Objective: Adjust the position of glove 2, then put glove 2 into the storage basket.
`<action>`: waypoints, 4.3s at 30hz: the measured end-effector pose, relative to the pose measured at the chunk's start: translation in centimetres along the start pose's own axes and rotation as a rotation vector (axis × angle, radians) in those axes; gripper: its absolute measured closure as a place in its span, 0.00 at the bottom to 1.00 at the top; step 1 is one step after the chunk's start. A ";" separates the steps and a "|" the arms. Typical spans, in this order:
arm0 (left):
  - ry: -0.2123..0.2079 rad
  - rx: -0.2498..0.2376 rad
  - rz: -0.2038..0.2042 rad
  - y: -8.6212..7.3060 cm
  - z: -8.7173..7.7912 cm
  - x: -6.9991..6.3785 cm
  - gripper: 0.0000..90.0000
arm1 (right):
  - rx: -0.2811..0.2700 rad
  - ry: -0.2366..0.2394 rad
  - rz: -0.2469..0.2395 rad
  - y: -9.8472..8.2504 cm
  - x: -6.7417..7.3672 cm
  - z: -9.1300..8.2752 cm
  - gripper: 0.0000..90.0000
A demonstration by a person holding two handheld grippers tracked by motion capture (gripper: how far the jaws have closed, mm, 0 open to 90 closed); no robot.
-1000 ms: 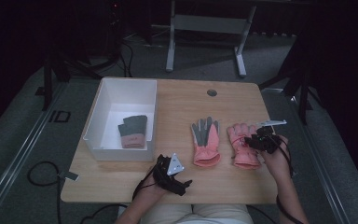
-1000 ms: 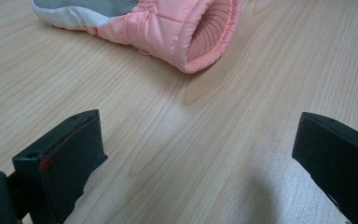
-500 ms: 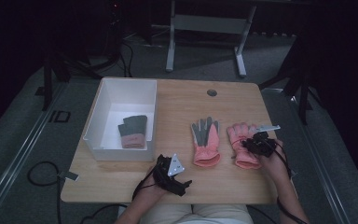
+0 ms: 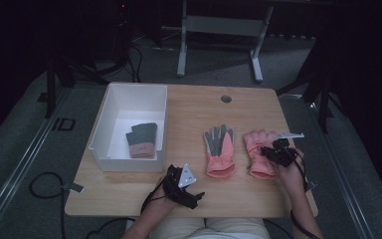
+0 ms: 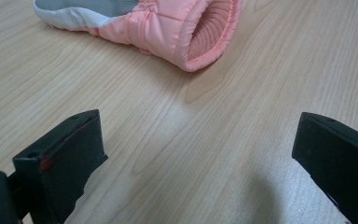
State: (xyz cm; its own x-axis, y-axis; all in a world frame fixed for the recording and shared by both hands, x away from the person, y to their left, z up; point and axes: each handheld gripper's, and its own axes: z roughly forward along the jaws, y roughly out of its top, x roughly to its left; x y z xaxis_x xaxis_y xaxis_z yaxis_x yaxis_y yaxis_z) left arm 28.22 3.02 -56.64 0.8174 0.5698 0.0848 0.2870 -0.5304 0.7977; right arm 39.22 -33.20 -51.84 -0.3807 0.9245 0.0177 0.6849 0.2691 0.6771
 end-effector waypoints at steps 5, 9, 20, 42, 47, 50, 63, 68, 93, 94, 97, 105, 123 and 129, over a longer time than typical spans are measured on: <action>0.000 -0.001 -0.002 0.0 0.0 0.0 0.02 | -0.029 -0.048 0.005 1.4 0.8 -1.8 0.95; 0.001 -0.003 -0.002 0.0 0.0 -0.1 0.02 | -0.069 -0.062 0.007 3.1 1.7 -3.7 0.95; 0.004 -0.001 0.001 0.0 -0.1 0.0 0.02 | -0.130 -0.075 0.002 7.0 5.4 -6.7 0.95; -0.003 -0.012 -0.005 0.0 -0.4 -0.1 0.02 | -0.143 -0.001 -0.090 9.0 13.5 -4.7 0.95; -0.006 -0.018 -0.005 0.0 -0.6 -0.1 0.02 | -0.100 0.005 -0.099 8.4 14.2 -3.1 0.95; -0.008 -0.015 -0.007 0.0 -0.5 0.0 0.02 | -0.073 0.015 -0.096 8.0 14.3 -2.1 0.95; -0.011 -0.010 -0.002 0.0 -0.5 -0.1 0.02 | 0.013 0.025 -0.106 6.4 14.2 2.0 0.94; -0.009 -0.013 -0.005 0.0 -0.6 0.0 0.02 | 0.031 0.062 -0.118 6.2 13.7 2.4 0.95; -0.026 -0.111 -0.132 4.1 -3.9 -0.2 0.05 | -0.094 0.199 -0.198 7.1 11.3 -2.4 0.20; -0.031 -0.119 -0.142 4.7 -4.1 0.0 0.05 | -0.098 0.191 -0.206 7.1 11.1 -2.5 0.19; -0.009 -0.128 -0.128 6.2 -4.3 0.4 0.05 | -0.142 0.176 -0.229 6.9 10.7 -2.7 0.17; 0.057 -0.104 -0.072 10.0 -3.2 2.3 0.12 | -0.175 0.248 -0.195 7.5 9.9 -2.7 0.11; 0.083 0.041 -0.240 12.7 3.0 6.9 0.25 | 0.008 0.150 -0.124 6.2 9.0 2.3 0.58; 0.001 0.108 -0.396 11.4 5.3 8.5 0.24 | 0.048 0.206 -0.110 5.4 7.6 2.6 0.53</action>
State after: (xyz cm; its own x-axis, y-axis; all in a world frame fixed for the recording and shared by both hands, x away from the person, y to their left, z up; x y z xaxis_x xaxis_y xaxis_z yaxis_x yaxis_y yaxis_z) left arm 41.09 -1.46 -49.99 0.6330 0.7436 -0.2154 0.6299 -0.3329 0.7017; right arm 41.64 -23.99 -50.02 -0.5701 0.8156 0.0985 0.6592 0.3825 0.6474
